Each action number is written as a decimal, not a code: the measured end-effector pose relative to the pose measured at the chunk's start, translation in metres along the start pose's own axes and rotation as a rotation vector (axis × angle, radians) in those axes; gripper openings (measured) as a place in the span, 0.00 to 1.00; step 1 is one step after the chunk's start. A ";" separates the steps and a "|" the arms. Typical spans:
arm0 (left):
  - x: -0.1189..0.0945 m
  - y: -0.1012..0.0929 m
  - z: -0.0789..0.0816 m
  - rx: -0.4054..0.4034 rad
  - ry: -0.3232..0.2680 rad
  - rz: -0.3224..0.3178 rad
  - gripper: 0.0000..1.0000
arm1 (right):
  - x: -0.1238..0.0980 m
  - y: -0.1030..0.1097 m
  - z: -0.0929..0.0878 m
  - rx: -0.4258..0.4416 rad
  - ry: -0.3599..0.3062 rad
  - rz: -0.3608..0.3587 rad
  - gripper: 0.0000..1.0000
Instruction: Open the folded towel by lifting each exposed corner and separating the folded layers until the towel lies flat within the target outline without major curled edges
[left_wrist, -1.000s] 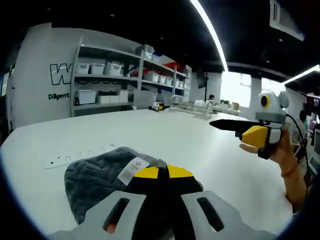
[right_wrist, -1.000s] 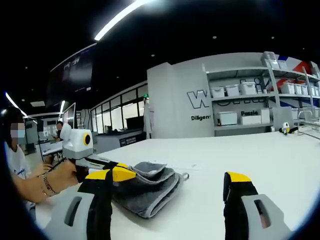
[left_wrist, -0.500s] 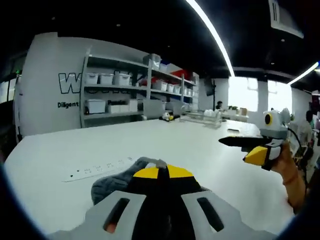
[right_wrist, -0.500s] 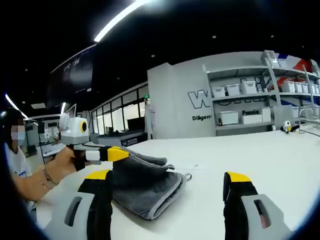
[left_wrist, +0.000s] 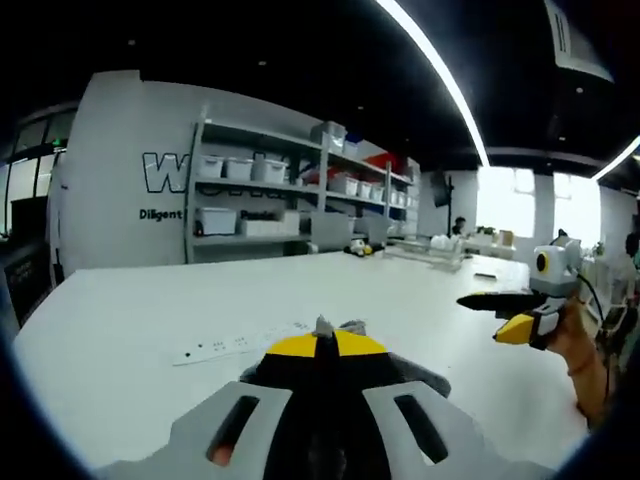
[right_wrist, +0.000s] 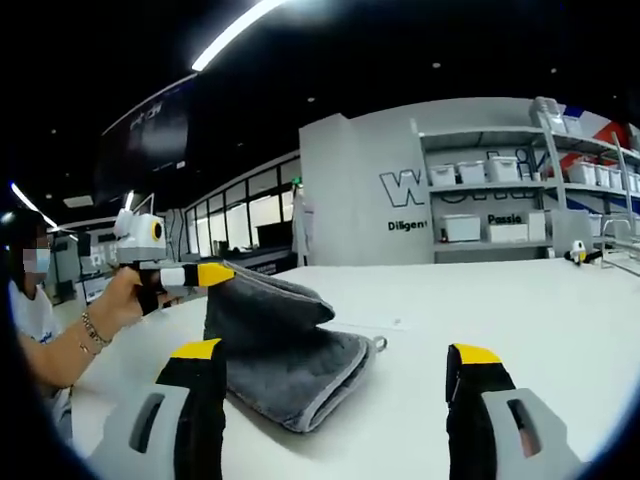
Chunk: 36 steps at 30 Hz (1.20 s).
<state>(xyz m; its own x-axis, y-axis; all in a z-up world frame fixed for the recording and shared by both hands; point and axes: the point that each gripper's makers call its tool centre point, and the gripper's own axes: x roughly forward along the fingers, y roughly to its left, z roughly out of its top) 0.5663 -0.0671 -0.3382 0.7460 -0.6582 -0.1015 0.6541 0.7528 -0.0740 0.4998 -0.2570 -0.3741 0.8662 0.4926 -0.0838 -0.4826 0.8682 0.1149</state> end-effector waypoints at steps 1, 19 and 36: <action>-0.004 0.005 0.000 -0.005 -0.006 0.011 0.02 | 0.000 0.001 0.000 0.000 -0.001 0.004 0.92; -0.048 0.068 -0.009 -0.072 -0.079 0.172 0.02 | 0.005 0.008 -0.006 -0.034 0.037 0.009 0.92; -0.084 0.109 -0.041 -0.118 -0.120 0.343 0.03 | 0.018 0.022 -0.027 -0.097 0.132 0.036 0.93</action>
<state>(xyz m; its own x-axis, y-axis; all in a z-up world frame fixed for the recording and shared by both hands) 0.5699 0.0712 -0.3789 0.9330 -0.3590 -0.0240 0.3501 0.9211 -0.1703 0.5015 -0.2274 -0.3997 0.8269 0.5212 -0.2113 -0.5285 0.8486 0.0248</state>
